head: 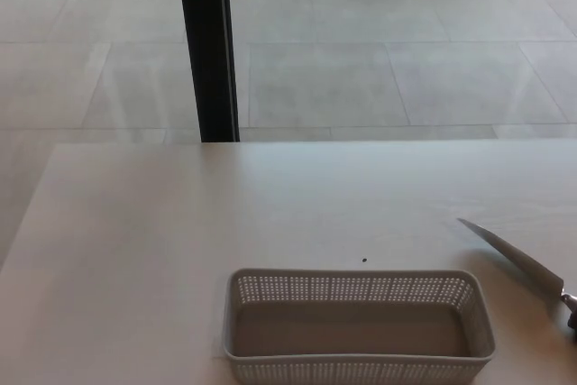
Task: A garden tool is kept on the righthand side and a container is kept on the lefthand side on a desk infront of the robot. the robot uses its right hand to pick up the garden tool and makes a scooping motion inside the container
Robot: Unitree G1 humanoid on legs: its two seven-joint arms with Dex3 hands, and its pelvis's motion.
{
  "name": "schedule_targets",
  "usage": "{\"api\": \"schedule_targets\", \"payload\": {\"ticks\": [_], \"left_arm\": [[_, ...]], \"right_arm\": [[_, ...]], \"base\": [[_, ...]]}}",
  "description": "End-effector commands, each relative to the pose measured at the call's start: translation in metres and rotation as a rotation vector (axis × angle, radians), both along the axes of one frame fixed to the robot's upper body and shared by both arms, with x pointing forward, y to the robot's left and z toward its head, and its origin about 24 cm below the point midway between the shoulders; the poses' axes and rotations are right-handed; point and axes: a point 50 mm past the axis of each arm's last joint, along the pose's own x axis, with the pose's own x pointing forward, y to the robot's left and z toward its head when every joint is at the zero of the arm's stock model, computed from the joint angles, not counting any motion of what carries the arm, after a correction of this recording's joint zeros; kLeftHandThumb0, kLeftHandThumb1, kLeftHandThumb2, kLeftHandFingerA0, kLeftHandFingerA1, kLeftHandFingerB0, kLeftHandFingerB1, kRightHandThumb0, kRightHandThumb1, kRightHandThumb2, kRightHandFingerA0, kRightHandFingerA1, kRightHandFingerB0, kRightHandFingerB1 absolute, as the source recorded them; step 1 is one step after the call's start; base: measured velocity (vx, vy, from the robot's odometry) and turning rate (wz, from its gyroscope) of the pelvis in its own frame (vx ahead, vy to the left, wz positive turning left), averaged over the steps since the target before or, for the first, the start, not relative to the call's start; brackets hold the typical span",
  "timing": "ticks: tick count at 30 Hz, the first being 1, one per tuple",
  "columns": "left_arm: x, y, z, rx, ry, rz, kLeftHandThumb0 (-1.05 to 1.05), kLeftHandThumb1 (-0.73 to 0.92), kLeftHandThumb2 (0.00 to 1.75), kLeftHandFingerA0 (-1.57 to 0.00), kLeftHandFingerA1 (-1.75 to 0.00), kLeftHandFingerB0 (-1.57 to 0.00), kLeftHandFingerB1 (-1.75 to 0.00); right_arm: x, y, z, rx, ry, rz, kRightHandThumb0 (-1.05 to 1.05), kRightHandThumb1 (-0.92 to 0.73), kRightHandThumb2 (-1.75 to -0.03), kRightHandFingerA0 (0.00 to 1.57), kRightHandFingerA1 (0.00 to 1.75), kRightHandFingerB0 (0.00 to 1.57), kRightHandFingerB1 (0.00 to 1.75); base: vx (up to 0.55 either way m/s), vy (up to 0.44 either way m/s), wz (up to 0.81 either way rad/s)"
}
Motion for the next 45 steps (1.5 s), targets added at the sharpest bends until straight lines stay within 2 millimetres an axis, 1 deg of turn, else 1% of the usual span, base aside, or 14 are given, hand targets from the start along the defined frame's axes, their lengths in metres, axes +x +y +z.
{"api": "schedule_targets", "payload": {"ticks": [1, 2, 3, 15, 20, 21, 22, 23, 24, 27, 31, 35, 36, 45], "left_arm": [[-0.002, 0.005, 0.003, 0.009, -0.034, 0.069, 0.18, -0.19, 1.18, -1.17, -1.20, -0.89, -1.02], [-0.004, 0.005, 0.003, 0.008, -0.042, 0.074, -0.06, -0.15, 1.18, -1.09, -1.12, -0.87, -1.00], [-0.004, 0.005, 0.003, 0.018, -0.030, 0.062, -0.19, -0.15, 1.15, -1.20, -1.16, -0.87, -1.00], [-0.009, 0.005, 0.003, 0.006, -0.014, 0.051, -0.29, -0.07, 1.15, -0.98, -1.08, -0.80, -0.97], [-0.009, 0.006, 0.004, 0.005, -0.022, 0.052, -0.13, 0.01, 0.98, -1.03, -1.05, -0.84, -0.93], [-0.008, 0.007, 0.005, 0.004, -0.025, 0.051, -0.24, -0.09, 1.21, -0.96, -1.07, -0.81, -0.98], [-0.009, 0.007, 0.005, 0.005, -0.024, 0.045, -0.13, 0.02, 0.98, -1.02, -1.03, -0.84, -0.93], [-0.009, 0.007, 0.005, 0.001, -0.040, 0.079, -0.10, 0.01, 0.98, -1.04, -1.05, -0.83, -0.93], [-0.008, 0.006, 0.005, -0.005, -0.039, 0.068, -0.12, 0.03, 0.99, -1.02, -1.04, -0.81, -0.92], [-0.008, 0.006, 0.004, -0.007, -0.033, 0.071, -0.19, -0.09, 1.19, -0.93, -1.05, -0.79, -0.96], [-0.007, 0.004, 0.002, -0.004, -0.017, 0.052, -0.12, 0.04, 0.97, -1.02, -1.03, -0.82, -0.91], [-0.007, 0.003, 0.001, -0.007, -0.017, 0.066, -0.18, -0.07, 1.16, -0.94, -1.06, -0.77, -0.95], [-0.006, 0.003, 0.002, -0.010, -0.021, 0.065, -0.09, 0.02, 0.95, -1.01, -1.03, -0.80, -0.91], [-0.007, 0.004, 0.003, -0.005, -0.018, 0.060, -0.19, -0.07, 1.19, -0.88, -1.03, -0.76, -0.94]], "right_arm": [[0.000, -0.016, 0.009, -0.021, -0.086, -0.100, -0.64, -0.54, -0.88, 0.25, 0.63, 0.20, 0.49], [0.002, -0.020, 0.010, 0.008, -0.110, -0.143, -0.63, -0.72, -0.62, 0.16, 0.50, 0.17, 0.33], [0.005, -0.028, 0.014, 0.031, -0.137, -0.182, -0.88, -0.64, -0.98, 0.00, 0.14, 0.08, 0.08], [0.115, -0.096, 0.123, -0.286, -0.483, 0.045, -1.05, -0.68, -1.12, 0.00, 0.04, 0.00, 0.00], [0.169, -0.087, 0.200, -0.485, -0.677, 0.297, -1.05, -0.67, -1.15, 0.00, 0.07, 0.00, 0.01], [0.178, -0.081, 0.212, -0.535, -0.692, 0.354, -1.05, -0.67, -1.17, 0.00, 0.07, 0.00, 0.04], [0.185, -0.074, 0.224, -0.543, -0.720, 0.390, -1.05, -0.86, -0.69, 0.00, 0.00, 0.00, 0.22], [0.193, -0.063, 0.238, -0.567, -0.749, 0.462, -1.04, -0.67, -1.03, 0.00, 0.00, 0.00, 0.24], [0.204, -0.045, 0.254, -0.629, -0.749, 0.628, -1.05, -0.83, -0.87, 0.00, 0.00, 0.00, 0.31], [0.211, -0.032, 0.257, -0.656, -0.695, 0.730, -1.05, -0.87, -0.78, 0.00, 0.20, 0.00, 0.43], [0.229, 0.008, 0.236, -0.683, -0.548, 0.989, -1.05, -0.90, -0.77, 0.00, 0.52, 0.00, 0.43], [0.231, 0.016, 0.223, -0.656, -0.522, 1.044, -1.05, -0.84, -0.80, 0.00, 0.28, 0.00, 0.22], [0.232, 0.021, 0.213, -0.633, -0.503, 1.075, -1.05, -0.79, -0.84, 0.00, 0.25, 0.00, 0.25], [0.237, 0.036, 0.176, -0.553, -0.316, 1.213, -1.05, -0.81, -0.82, 0.00, 0.51, 0.00, 0.50]], "base": [[0.00, 0.000, 0.00], [0.00, 0.000, 0.00], [0.00, 0.000, 0.00], [0.00, 0.000, 0.00], [0.00, -0.001, 0.01], [0.00, 0.000, 0.00], [0.00, 0.000, 0.00], [0.00, 0.000, 0.00], [0.00, 0.000, 0.00], [0.00, 0.000, 0.00], [0.00, 0.000, 0.00], [0.00, 0.000, 0.00], [0.00, 0.000, 0.00], [0.00, 0.000, 0.00]]}}
